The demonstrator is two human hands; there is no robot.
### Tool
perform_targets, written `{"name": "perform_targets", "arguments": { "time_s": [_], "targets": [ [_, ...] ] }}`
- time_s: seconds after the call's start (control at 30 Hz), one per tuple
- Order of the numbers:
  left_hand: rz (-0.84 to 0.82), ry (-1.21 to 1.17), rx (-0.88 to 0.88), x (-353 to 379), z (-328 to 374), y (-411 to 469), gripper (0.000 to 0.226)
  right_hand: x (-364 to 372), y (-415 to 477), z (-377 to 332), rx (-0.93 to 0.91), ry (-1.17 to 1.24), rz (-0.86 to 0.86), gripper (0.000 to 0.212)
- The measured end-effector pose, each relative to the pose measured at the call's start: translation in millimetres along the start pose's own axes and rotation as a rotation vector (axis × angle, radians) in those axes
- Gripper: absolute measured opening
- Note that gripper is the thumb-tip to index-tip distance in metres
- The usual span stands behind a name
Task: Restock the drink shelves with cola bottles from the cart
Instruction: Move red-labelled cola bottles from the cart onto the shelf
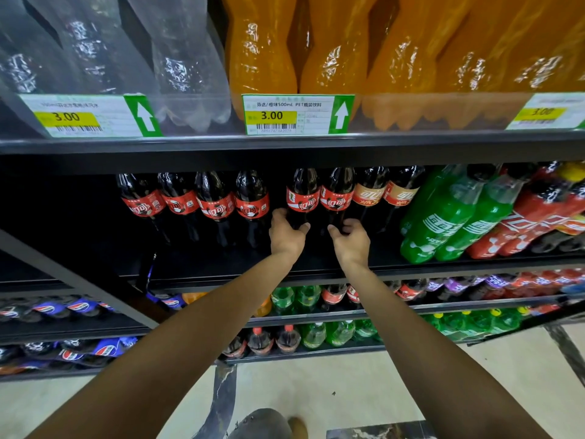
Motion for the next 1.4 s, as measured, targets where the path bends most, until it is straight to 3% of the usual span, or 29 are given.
{"name": "perform_targets", "arguments": {
  "time_s": [0.8,0.97,1.13,1.23,1.4],
  "targets": [
    [-0.049,0.080,-0.005,-7,0,-9,0.058,-4,-8,-3,-0.008,-0.168,-0.004,0.043],
    [-0.152,0.524,0.169,-23,11,-27,0.051,6,-24,-1,-0.138,-0.443,-0.055,0.041],
    [-0.327,1.105,0.401,-38,13,-48,0.050,27,-57,-12,-0.481,-0.869,-0.031,0.038],
    [-0.358,1.210,0.412,-58,1,-65,0.050,46,-86,-12,-0.641,-1.062,-0.038,0.037],
    [-0.374,1.254,0.368,-110,-31,-96,0.043,87,-140,0,-0.756,-1.165,-0.131,0.036]
  ]
}}
Point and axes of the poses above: each hand's wrist, its own y-axis towards the middle knuckle, its own x-axis out of the palm, z = x × y, the point moved 8 cm from there along y, towards the middle knuckle, and after that the axes turned 13 degrees about x, right-handed, at the moved point
